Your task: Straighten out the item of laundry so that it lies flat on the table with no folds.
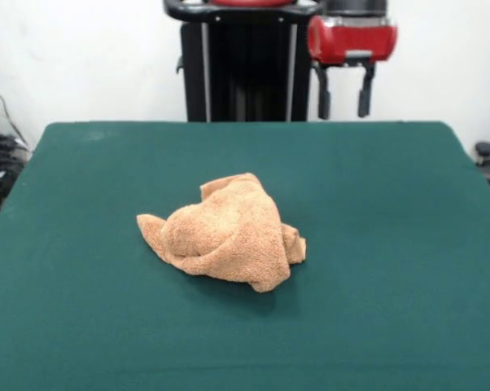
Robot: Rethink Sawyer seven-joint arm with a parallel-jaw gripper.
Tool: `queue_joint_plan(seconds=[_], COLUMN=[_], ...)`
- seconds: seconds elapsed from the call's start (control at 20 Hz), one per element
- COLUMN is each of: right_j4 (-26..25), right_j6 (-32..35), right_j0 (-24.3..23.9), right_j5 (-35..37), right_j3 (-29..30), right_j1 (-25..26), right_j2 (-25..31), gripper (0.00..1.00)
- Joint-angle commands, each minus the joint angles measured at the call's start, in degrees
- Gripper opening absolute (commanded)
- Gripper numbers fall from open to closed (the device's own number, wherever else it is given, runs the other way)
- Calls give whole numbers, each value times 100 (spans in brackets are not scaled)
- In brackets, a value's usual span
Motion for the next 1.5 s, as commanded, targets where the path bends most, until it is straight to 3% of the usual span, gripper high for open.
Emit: queue_joint_plan(seconds=[0.05, 0.3, 0.9, 1.5], right_j4=[396, 456, 364, 103], right_j6=[740, 718, 742, 480], right_j0=[112, -102, -57, -509], right_j5=[1003, 1102, 1439, 1013], right_j3=[-1241, -2107, -2705, -2250], right_j1=[524, 1116, 1649, 1881], right_j2=[30, -195, -566, -78], gripper=[100, 100, 100, 100])
